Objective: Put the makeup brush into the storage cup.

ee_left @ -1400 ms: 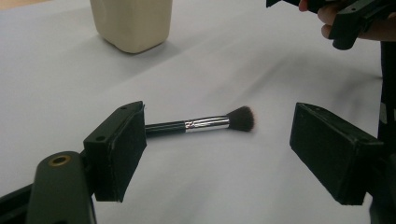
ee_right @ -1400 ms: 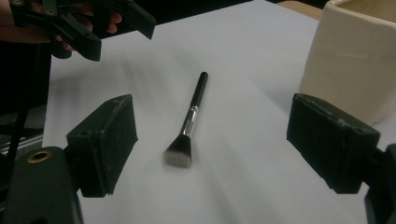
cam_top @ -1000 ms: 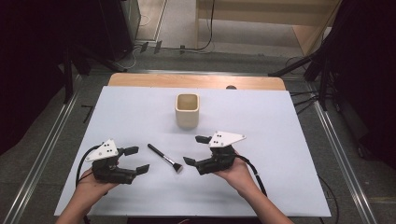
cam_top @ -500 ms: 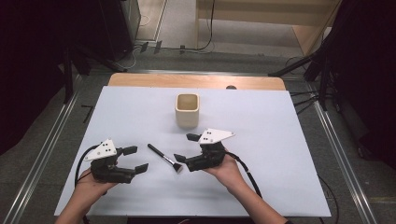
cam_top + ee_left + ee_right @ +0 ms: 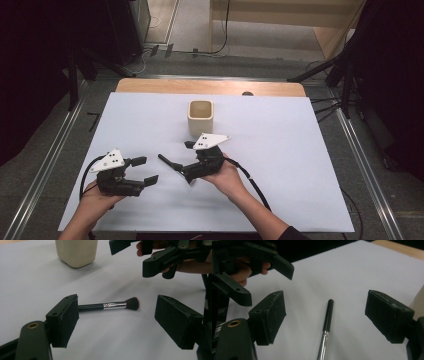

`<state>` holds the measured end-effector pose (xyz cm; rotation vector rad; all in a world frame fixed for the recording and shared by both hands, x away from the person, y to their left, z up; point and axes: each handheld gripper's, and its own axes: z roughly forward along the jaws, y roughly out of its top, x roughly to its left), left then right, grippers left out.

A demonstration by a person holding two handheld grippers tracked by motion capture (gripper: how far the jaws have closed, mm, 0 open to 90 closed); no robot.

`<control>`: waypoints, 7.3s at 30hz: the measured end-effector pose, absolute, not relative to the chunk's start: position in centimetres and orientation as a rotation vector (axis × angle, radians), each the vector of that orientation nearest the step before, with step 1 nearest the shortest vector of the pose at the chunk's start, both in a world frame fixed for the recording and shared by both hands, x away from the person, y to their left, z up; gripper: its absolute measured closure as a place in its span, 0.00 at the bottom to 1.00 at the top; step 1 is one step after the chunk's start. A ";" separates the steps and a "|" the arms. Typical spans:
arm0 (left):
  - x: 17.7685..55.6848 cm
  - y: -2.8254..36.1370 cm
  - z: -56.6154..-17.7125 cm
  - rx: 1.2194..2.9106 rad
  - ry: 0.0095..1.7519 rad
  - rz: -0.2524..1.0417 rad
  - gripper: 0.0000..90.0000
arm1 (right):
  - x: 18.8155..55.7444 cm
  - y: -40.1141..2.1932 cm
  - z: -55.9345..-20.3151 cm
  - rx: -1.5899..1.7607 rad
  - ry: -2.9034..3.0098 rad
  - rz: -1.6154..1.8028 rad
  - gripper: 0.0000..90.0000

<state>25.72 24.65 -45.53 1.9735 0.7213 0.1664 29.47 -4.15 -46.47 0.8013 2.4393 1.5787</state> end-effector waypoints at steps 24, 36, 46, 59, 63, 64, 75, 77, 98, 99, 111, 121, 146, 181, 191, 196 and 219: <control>25.8 24.6 -45.6 1.989 0.727 0.159 0.23 | 31.4 -1.6 -44.1 0.763 2.838 0.955 0.18; 25.8 24.5 -45.7 1.995 0.726 0.155 0.23 | 31.8 0.4 -43.4 0.750 2.931 0.725 0.22; 25.8 24.5 -45.7 1.995 0.725 0.155 0.23 | 31.8 1.4 -44.1 0.790 2.921 0.644 0.25; 25.8 24.5 -45.7 1.993 0.727 0.147 0.23 | 31.8 1.6 -45.5 0.821 2.933 0.586 0.27; 25.8 24.6 -45.7 1.993 0.727 0.146 0.23 | 31.7 1.8 -45.8 0.825 2.939 0.567 0.28; 25.8 24.6 -45.7 1.993 0.727 0.146 0.23 | 31.7 1.9 -46.0 0.843 2.937 0.564 0.29; 25.8 24.5 -45.7 1.995 0.727 0.141 0.23 | 31.6 2.2 -47.4 0.860 2.953 0.559 0.31; 25.8 24.5 -45.7 1.995 0.727 0.142 0.23 | 31.6 2.3 -47.5 0.853 2.954 0.553 0.32; 25.8 24.5 -45.8 1.999 0.727 0.142 0.23 | 30.9 2.9 -47.9 0.863 2.887 0.494 0.75; 25.8 24.5 -45.8 1.999 0.727 0.142 0.23 | 30.9 2.9 -47.9 0.859 2.885 0.496 0.78; 25.8 24.5 -45.8 1.998 0.727 0.141 0.23 | 31.1 2.8 -47.9 0.907 2.907 0.516 0.88; 25.8 24.5 -45.7 1.993 0.729 0.139 0.23 | 31.9 1.7 -47.1 0.971 2.912 0.638 0.88; 25.9 24.4 -45.8 2.000 0.725 0.124 0.24 | 31.7 -4.9 -44.4 1.022 2.815 1.002 0.88; 26.5 22.8 -45.3 2.004 0.679 0.016 0.25 | 30.1 -12.3 -43.3 0.859 2.862 1.148 0.88; 26.8 22.4 -44.9 2.034 0.661 -0.011 0.24 | 29.5 -13.8 -42.8 0.783 2.866 1.181 0.88; 26.9 21.9 -44.7 2.054 0.630 -0.026 0.24 | 29.2 -14.3 -42.8 0.738 2.871 1.171 0.88; 27.3 19.3 -43.8 2.114 0.553 -0.065 0.24 | 27.5 -17.4 -43.1 0.701 2.911 1.099 0.88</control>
